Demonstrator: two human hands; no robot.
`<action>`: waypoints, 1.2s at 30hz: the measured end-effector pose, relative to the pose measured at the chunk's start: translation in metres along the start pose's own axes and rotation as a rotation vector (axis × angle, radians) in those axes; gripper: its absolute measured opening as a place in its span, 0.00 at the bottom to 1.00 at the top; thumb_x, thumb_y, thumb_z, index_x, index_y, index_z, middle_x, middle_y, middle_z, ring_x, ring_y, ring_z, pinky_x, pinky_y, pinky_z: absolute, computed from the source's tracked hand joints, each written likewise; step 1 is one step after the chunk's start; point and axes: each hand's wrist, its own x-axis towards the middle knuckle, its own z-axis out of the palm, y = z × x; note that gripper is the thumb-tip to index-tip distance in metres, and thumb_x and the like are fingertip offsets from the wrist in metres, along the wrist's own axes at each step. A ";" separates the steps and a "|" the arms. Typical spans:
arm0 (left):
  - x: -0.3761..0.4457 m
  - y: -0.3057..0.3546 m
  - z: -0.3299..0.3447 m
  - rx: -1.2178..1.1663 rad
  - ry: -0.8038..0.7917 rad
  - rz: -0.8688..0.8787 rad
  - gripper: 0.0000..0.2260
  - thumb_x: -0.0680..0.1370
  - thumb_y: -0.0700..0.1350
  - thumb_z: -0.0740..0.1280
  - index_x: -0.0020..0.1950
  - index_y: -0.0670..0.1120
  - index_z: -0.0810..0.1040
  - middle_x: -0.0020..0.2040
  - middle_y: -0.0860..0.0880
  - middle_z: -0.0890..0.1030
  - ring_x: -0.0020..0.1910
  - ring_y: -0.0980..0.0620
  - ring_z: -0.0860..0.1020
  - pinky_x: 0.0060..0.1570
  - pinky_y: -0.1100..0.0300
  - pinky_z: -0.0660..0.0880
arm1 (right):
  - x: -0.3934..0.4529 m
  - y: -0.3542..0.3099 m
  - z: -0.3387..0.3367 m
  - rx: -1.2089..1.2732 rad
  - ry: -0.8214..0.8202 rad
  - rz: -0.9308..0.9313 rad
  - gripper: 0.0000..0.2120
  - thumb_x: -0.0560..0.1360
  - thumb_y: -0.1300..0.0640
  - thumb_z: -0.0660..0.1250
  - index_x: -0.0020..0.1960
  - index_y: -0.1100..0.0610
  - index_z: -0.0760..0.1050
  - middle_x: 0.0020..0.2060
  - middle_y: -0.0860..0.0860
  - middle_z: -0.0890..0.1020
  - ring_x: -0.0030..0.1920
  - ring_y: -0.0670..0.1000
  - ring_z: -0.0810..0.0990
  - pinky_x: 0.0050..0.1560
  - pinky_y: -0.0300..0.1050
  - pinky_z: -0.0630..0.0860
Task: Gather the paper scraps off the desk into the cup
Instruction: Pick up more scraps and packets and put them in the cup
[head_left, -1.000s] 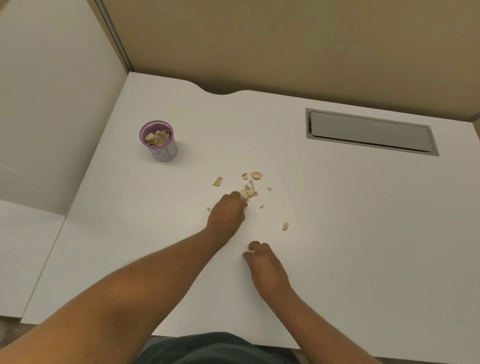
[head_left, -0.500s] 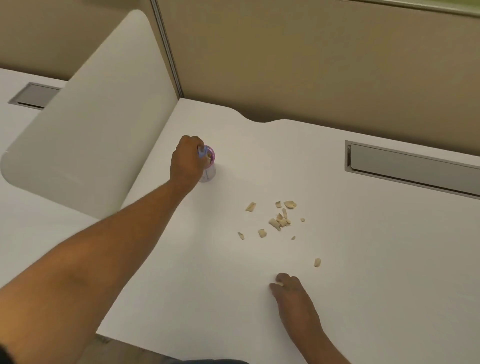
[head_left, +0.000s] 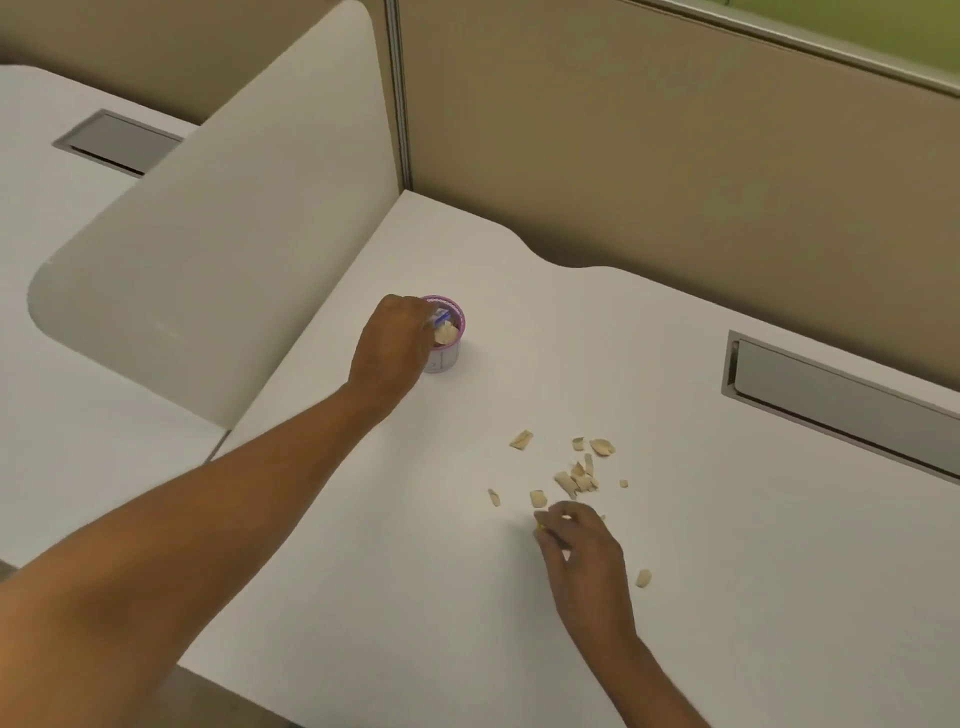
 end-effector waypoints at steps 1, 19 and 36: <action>-0.016 0.003 -0.002 -0.055 0.053 0.036 0.10 0.81 0.39 0.67 0.59 0.42 0.85 0.55 0.43 0.85 0.57 0.40 0.80 0.54 0.50 0.79 | 0.020 -0.015 -0.005 0.051 0.025 -0.024 0.08 0.77 0.64 0.71 0.54 0.56 0.85 0.52 0.47 0.81 0.52 0.49 0.82 0.55 0.47 0.80; -0.153 -0.048 0.033 -0.114 -0.380 0.028 0.12 0.82 0.40 0.67 0.64 0.43 0.85 0.64 0.48 0.84 0.65 0.45 0.78 0.63 0.53 0.77 | 0.257 -0.153 0.070 -0.535 -0.358 -0.355 0.07 0.77 0.61 0.65 0.52 0.60 0.79 0.47 0.57 0.82 0.49 0.59 0.81 0.42 0.43 0.67; -0.027 -0.070 0.060 0.188 -0.351 -0.081 0.13 0.85 0.45 0.61 0.62 0.42 0.82 0.63 0.44 0.80 0.62 0.42 0.75 0.55 0.47 0.78 | 0.202 -0.030 0.006 -0.422 -0.093 -0.129 0.12 0.83 0.60 0.59 0.62 0.56 0.78 0.57 0.56 0.79 0.58 0.60 0.76 0.56 0.54 0.77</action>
